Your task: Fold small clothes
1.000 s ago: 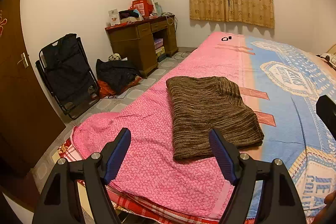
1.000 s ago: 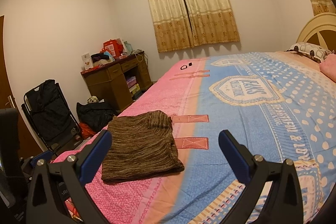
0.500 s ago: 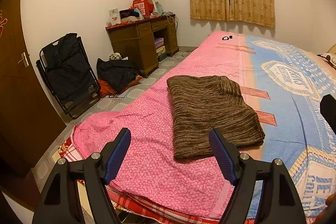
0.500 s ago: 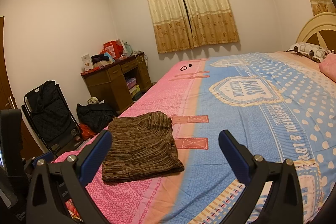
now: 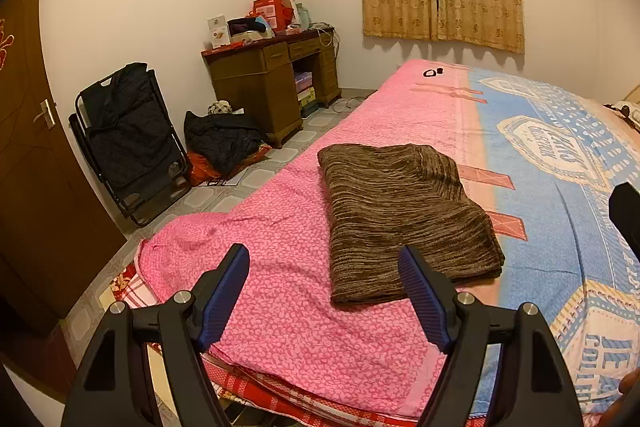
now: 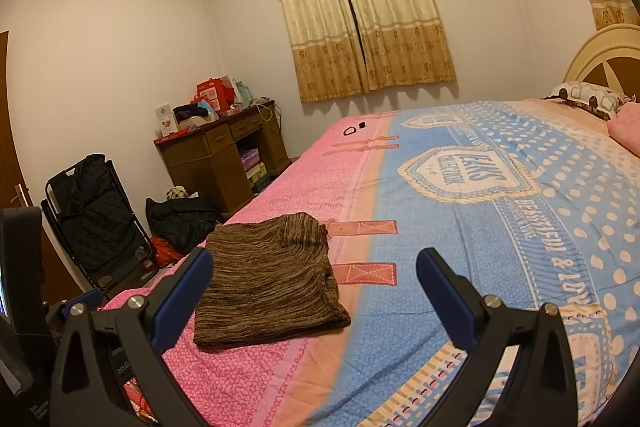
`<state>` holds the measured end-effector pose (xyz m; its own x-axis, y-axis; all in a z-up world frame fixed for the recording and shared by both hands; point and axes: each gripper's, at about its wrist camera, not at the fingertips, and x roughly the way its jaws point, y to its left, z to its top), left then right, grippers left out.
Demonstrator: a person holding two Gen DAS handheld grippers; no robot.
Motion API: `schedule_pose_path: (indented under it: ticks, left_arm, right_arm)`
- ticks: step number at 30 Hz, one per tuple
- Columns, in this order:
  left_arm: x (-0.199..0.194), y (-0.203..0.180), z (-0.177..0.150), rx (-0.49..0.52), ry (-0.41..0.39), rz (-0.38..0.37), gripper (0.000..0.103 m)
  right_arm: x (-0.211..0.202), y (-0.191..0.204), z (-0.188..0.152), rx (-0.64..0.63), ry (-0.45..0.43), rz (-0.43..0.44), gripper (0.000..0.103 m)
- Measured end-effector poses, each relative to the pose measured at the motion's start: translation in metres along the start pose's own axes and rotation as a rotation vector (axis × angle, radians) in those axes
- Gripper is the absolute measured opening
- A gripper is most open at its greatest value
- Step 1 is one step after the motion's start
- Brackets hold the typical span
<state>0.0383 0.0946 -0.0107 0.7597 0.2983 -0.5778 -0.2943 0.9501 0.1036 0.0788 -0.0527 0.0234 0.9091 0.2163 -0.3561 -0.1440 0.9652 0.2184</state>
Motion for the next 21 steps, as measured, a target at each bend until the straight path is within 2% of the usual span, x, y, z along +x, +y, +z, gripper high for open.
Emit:
schedule_pose_path:
  ticks: [14,21]
  left_arm:
    - [0.001,0.0023,0.0007,-0.006,-0.003,-0.002,0.077]
    - [-0.0054,0.0036,0.0002,-0.01,-0.059,-0.052,0.077]
  right_arm:
    - [0.0005,0.0011,-0.0004,-0.001,-0.001,-0.001,0.103]
    - [0.0008,0.0018,-0.0009,0.0,0.001,-0.002,0.103]
